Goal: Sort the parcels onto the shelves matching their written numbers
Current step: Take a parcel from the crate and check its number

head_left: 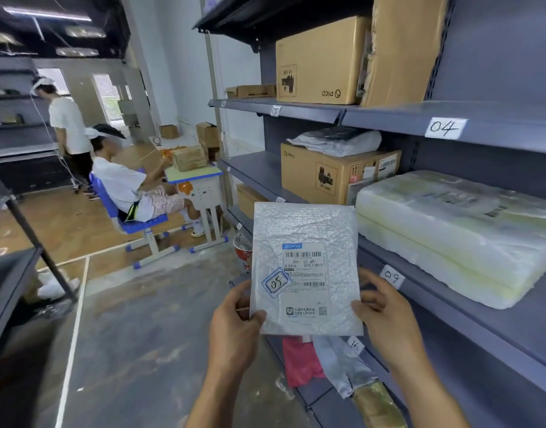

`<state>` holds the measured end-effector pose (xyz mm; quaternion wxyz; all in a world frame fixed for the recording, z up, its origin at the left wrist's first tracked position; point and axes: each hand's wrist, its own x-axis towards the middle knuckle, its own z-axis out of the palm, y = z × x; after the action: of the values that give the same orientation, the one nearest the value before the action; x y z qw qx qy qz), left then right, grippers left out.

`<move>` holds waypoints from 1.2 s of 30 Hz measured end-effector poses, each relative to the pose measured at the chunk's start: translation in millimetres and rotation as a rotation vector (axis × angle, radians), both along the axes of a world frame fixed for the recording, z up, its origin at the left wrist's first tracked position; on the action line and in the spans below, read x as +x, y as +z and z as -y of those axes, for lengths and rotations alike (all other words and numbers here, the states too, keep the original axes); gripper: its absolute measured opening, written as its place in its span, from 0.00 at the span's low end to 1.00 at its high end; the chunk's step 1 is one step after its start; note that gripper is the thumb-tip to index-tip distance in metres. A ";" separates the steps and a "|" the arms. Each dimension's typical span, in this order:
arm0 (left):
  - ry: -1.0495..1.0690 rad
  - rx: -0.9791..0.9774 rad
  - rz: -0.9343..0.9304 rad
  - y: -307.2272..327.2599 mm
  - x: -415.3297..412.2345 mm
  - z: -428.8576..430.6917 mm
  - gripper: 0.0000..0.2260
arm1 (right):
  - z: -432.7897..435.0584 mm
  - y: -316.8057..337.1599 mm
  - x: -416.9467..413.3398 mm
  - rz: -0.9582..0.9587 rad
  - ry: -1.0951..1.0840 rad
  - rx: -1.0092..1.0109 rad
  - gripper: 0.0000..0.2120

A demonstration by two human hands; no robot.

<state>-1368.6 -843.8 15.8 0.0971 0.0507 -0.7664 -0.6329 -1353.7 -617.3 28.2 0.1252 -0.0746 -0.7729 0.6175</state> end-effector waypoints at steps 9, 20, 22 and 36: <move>0.014 0.001 -0.015 7.8 -107.4 33.1 0.25 | 31.6 9.5 -106.0 0.010 0.007 0.026 0.27; -0.186 -0.025 -0.065 -2.9 -237.6 104.0 0.26 | 109.7 6.3 -191.9 0.024 -0.203 -0.003 0.25; -0.236 -0.047 -0.078 -3.7 -262.3 122.1 0.26 | 130.5 5.1 -203.0 0.038 -0.263 -0.010 0.25; -0.473 0.020 -0.056 1.7 -372.2 165.5 0.26 | 207.1 22.6 -251.7 0.030 -0.540 0.041 0.26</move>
<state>-1740.8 -1009.4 17.5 -0.0330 -0.1470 -0.7478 -0.6467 -1605.4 -824.4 50.8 0.2755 -0.2843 -0.7393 0.5447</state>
